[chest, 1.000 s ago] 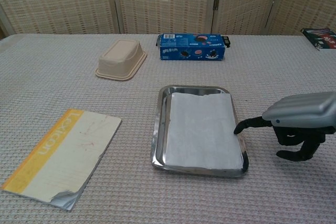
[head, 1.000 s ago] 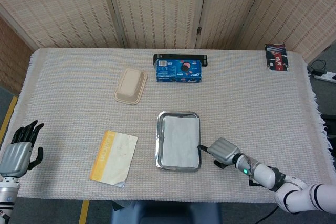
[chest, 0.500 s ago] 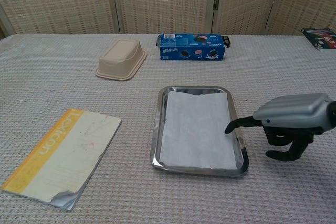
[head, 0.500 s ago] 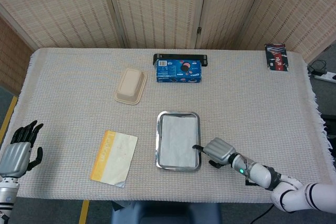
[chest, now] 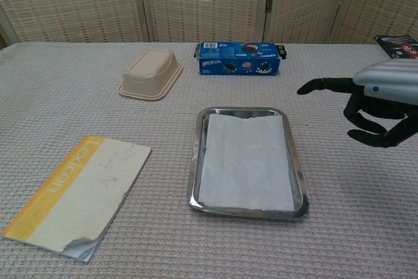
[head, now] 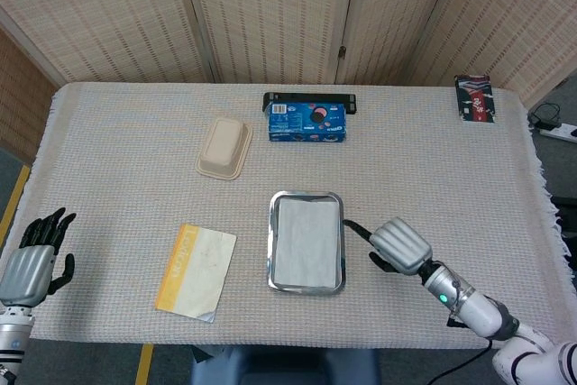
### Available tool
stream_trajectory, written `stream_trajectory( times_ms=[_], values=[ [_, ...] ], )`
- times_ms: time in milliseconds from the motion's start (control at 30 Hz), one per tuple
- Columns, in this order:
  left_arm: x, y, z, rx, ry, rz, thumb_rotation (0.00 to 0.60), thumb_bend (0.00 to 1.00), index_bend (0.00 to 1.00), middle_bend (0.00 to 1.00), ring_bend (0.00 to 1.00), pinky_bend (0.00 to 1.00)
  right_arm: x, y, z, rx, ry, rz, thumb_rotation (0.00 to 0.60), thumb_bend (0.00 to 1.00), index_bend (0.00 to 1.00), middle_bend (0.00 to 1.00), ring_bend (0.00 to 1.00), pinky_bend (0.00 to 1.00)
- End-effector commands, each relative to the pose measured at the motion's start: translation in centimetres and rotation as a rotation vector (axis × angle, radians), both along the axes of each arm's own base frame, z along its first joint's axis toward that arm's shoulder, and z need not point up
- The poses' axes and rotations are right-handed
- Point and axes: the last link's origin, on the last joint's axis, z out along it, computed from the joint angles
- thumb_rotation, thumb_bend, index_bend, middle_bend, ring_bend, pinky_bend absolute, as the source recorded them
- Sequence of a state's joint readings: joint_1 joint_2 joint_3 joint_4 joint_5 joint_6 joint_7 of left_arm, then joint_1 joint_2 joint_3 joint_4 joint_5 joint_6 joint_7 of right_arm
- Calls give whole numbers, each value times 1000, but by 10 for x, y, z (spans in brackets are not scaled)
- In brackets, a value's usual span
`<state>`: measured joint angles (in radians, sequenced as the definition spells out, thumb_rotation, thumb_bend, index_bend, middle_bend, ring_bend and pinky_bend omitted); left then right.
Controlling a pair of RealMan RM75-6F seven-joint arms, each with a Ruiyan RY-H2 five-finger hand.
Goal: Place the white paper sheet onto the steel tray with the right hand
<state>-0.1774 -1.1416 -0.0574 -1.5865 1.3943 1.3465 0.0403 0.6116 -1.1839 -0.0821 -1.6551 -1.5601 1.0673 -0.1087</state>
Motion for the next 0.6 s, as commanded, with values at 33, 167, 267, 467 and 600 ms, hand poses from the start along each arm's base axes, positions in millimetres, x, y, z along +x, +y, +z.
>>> stream_trajectory(
  times_ms=[33, 167, 267, 467, 600],
  values=[
    [2, -1, 0, 15, 6, -13, 600, 688, 0, 0, 0, 0, -35, 23, 25, -216, 25, -81, 600, 547, 0, 53, 192, 297],
    [7, -4, 1, 32, -11, -41, 600, 687, 0, 0, 0, 0, -59, 37, 42, -335, 59, -189, 600, 547, 0, 0, 40, 167],
    [12, -8, 0, 24, -11, -87, 600, 687, 0, 0, 0, 0, -70, 49, 56, -423, 39, -241, 600, 546, 0, 0, 6, 155],
    [18, -16, -3, -4, -10, -155, 600, 683, 0, 0, 0, 0, -99, 78, 74, -563, -74, -306, 600, 546, 0, 0, 0, 1],
    [16, -15, -6, -15, 11, -149, 600, 682, 0, 0, 0, 0, -101, 88, 83, -568, -92, -289, 600, 547, 0, 0, 0, 0]
  ],
)
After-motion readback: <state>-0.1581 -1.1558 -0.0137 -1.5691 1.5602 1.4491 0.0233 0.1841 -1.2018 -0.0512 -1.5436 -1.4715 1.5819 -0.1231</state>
